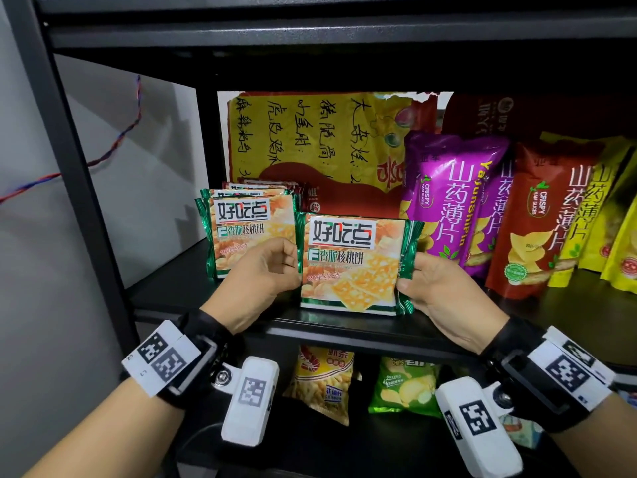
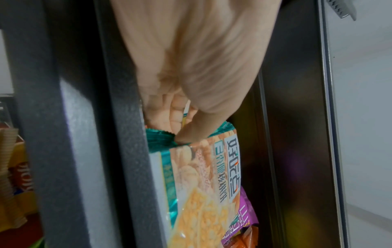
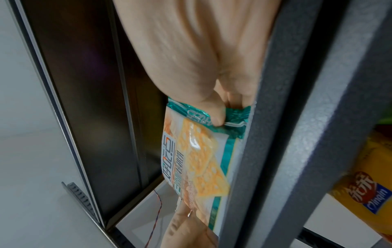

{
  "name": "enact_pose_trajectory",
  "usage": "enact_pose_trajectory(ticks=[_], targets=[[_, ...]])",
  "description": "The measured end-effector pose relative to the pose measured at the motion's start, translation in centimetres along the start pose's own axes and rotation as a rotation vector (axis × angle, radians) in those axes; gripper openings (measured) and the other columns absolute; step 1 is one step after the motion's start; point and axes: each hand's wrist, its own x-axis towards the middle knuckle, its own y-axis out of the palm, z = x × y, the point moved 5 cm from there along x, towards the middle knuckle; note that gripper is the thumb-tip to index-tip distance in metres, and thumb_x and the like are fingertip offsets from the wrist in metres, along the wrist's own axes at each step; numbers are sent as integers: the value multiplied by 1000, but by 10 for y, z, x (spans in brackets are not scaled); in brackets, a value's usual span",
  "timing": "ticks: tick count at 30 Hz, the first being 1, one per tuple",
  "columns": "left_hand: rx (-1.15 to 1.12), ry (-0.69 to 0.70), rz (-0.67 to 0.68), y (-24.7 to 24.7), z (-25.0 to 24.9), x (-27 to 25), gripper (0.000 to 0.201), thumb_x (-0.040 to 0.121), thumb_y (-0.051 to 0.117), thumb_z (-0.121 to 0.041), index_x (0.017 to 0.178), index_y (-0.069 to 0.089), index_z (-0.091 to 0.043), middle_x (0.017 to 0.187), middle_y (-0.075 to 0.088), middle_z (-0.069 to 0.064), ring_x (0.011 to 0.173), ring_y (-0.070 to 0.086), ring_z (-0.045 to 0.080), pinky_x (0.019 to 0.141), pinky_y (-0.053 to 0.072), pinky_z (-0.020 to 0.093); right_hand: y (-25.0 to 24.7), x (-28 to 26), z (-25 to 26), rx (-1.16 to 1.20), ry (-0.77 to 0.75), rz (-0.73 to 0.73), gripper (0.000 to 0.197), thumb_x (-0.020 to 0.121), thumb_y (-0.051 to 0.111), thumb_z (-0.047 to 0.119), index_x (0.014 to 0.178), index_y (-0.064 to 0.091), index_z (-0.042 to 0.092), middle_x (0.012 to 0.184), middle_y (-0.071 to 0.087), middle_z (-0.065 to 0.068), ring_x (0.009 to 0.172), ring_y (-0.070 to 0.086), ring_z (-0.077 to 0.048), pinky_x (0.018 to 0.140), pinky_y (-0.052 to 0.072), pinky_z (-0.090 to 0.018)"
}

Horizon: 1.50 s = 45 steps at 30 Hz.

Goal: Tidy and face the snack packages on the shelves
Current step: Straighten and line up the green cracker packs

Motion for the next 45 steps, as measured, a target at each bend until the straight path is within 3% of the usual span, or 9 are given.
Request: enact_pose_trajectory(ticks=[5,7,8,9,10,18,27,41,45], targets=[[252,30,-28,1,2,-1,30,86,59,17,72,53,-9,73,53,3,67,49,15,70,42,24,-5,1,-5,-143,36,-51,29,88,50,-23,103,68,-7,97,77,-14,90,74,-24,85,59,-31],[248,51,-60,0,0,-3,29,93,54,12,74,52,-9,72,52,2,65,49,12,67,44,22,-4,0,-1,-187,49,-88,19,93,56,-8,101,57,-25,117,43,-43,112,50,-53,99,38,-61],[219,46,-80,-1,0,-5,28,96,52,10,75,51,-9,71,51,0,62,49,10,62,47,22,-5,0,-1,-198,64,-95,32,96,56,0,103,49,-31,98,44,-5,97,27,-23,81,12,-52],[177,32,-101,-2,0,-5,27,99,50,6,76,50,-9,69,50,-1,59,48,11,58,49,23,-6,0,1,-205,58,-103,40,99,55,5,105,44,-33,105,57,-49,106,51,-62,92,39,-66],[130,14,-120,-5,0,-6,27,101,50,3,77,49,-9,67,49,-1,57,48,13,54,49,23,-7,0,6,-204,40,-132,42,101,52,7,106,43,-33,115,37,-55,76,65,-45,80,56,-56],[-430,-77,-128,-11,-45,2,18,95,46,10,95,54,-6,67,50,14,36,43,10,34,33,16,-18,3,55,-2,179,-122,24,105,36,9,104,56,-4,41,54,-6,29,46,-10,29,35,-17],[-602,-210,-158,-7,-54,1,19,97,49,2,89,62,-9,54,52,3,36,40,4,30,30,12,-8,-1,44,392,470,61,39,104,45,28,109,61,-7,90,73,-29,68,75,-33,56,61,-36],[286,210,-241,-3,-60,-10,40,87,59,12,95,72,-25,96,69,-1,77,60,12,69,49,29,0,-4,68,262,-170,13,28,105,37,8,109,65,8,106,75,-12,95,74,-29,64,63,-40],[431,296,-122,26,-78,-21,19,83,62,-33,101,61,-26,108,64,8,97,51,12,86,39,23,9,-15,76,-352,-506,-104,26,99,48,17,78,62,11,70,64,2,66,60,-10,63,52,-34]])
